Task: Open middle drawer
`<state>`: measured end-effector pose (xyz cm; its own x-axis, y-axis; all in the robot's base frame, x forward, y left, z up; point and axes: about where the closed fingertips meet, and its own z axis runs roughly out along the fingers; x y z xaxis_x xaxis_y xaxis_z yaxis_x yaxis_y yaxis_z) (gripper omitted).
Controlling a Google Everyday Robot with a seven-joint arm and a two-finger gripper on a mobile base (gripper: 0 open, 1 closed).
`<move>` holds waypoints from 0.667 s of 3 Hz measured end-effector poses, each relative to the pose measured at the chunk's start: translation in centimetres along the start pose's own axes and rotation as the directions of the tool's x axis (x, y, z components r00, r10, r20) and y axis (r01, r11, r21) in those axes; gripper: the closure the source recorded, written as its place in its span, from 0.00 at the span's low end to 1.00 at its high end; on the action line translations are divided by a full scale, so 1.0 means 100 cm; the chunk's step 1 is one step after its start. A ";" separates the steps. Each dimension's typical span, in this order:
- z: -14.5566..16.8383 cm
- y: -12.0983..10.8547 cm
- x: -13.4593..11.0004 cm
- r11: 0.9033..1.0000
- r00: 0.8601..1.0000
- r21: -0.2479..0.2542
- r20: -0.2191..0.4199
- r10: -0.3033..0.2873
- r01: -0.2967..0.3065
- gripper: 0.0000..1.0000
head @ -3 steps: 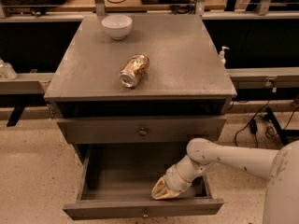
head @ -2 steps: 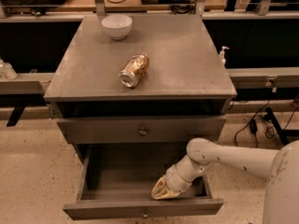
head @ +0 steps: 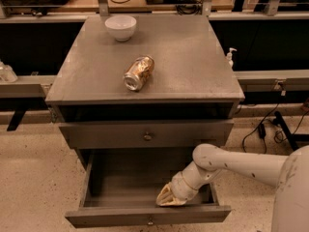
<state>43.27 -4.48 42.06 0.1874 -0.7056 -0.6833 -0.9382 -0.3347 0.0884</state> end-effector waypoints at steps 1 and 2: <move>0.000 0.000 0.000 1.000 1.000 0.000 0.000 0.000 0.000 0.36; -0.002 0.000 -0.001 1.000 1.000 0.006 -0.003 -0.001 0.001 0.59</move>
Offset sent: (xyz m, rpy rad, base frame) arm 0.0217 -0.0187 0.0507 -0.0394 -0.1589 -0.0971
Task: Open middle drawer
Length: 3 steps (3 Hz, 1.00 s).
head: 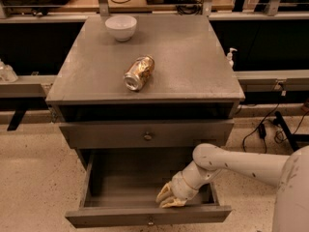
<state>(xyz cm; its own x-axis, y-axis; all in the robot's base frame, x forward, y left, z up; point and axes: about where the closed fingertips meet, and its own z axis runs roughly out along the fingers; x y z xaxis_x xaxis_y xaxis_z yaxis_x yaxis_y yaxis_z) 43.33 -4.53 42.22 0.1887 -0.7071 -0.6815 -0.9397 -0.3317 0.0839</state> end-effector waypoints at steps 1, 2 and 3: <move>-0.025 -0.002 -0.008 0.996 0.999 0.086 -0.029 -0.013 0.015 0.82; -0.066 0.003 -0.021 0.978 0.998 0.203 -0.052 -0.042 0.052 0.97; -0.088 0.012 -0.028 0.968 0.998 0.244 -0.038 -0.052 0.060 0.74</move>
Offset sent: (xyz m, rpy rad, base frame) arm 0.0194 -0.0432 0.0942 0.0024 -0.2913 -0.1479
